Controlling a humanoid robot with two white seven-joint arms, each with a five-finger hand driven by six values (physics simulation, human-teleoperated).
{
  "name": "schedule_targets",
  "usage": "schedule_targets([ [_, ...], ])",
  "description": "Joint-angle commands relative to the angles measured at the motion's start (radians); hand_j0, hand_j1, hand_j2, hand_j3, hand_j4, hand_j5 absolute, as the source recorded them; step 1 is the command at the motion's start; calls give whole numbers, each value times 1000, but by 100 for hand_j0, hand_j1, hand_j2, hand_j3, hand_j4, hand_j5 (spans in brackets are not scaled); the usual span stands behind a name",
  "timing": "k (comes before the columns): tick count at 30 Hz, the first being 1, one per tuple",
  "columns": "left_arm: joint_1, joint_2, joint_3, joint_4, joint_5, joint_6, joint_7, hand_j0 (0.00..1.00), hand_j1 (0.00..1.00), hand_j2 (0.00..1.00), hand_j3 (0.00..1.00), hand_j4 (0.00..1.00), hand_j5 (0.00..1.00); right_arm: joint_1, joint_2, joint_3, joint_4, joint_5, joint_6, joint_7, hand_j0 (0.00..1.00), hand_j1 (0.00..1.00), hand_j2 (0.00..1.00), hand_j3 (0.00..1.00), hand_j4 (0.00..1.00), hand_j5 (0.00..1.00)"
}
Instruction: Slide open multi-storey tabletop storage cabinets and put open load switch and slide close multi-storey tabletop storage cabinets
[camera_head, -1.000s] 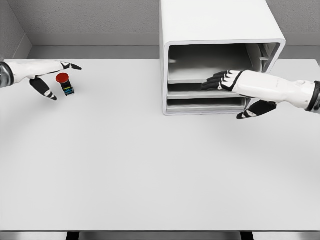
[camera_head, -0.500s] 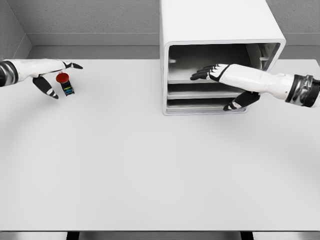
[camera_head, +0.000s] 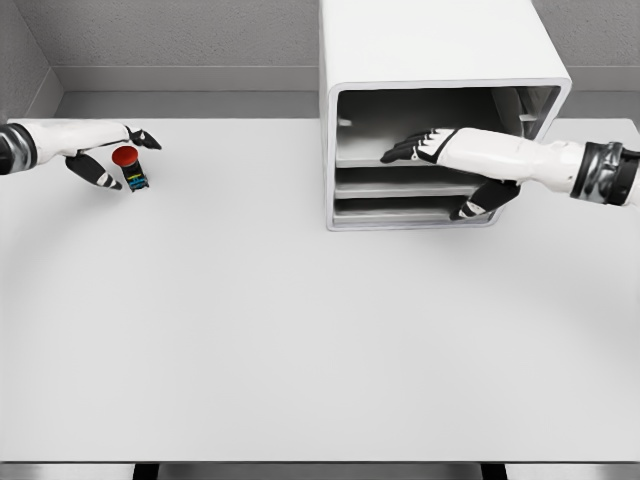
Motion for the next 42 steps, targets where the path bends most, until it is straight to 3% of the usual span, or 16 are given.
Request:
schedule_targets([
  [1, 0, 0, 4, 2, 5, 2, 0, 80, 80, 80, 80, 80, 80, 0, 15, -1, 15, -7, 2, -1, 100, 100, 100, 100, 100, 100],
  [13, 5, 0, 4, 21, 5, 2, 0, 68, 68, 68, 68, 68, 68, -2, 78, -10, 142, 5, 2, 2, 100, 100, 100, 100, 100, 100],
  [21, 0, -39, 6, 58, 5, 2, 2, 63, 63, 63, 63, 63, 63, -2, 80, -12, 161, 14, 2, 2, 100, 100, 100, 100, 100, 100],
  [26, -2, -43, 20, 58, 5, 2, 2, 45, 45, 45, 45, 45, 45, -2, 103, -12, 171, 31, 2, 2, 100, 100, 100, 100, 100, 100],
  [31, -2, -39, 21, 58, 8, 2, 0, 39, 39, 39, 39, 39, 39, 3, 103, -12, 184, 34, 2, 3, 100, 100, 100, 100, 100, 100],
  [36, -14, -28, 41, 28, 13, 2, -4, 39, 39, 39, 39, 39, 39, 8, 100, -9, 173, 49, 2, 5, 100, 100, 100, 100, 100, 100],
  [42, -28, 35, 44, -118, 17, 2, -10, 39, 39, 39, 39, 39, 39, 11, 100, -9, 170, 59, 2, 3, 100, 100, 100, 100, 100, 100],
])
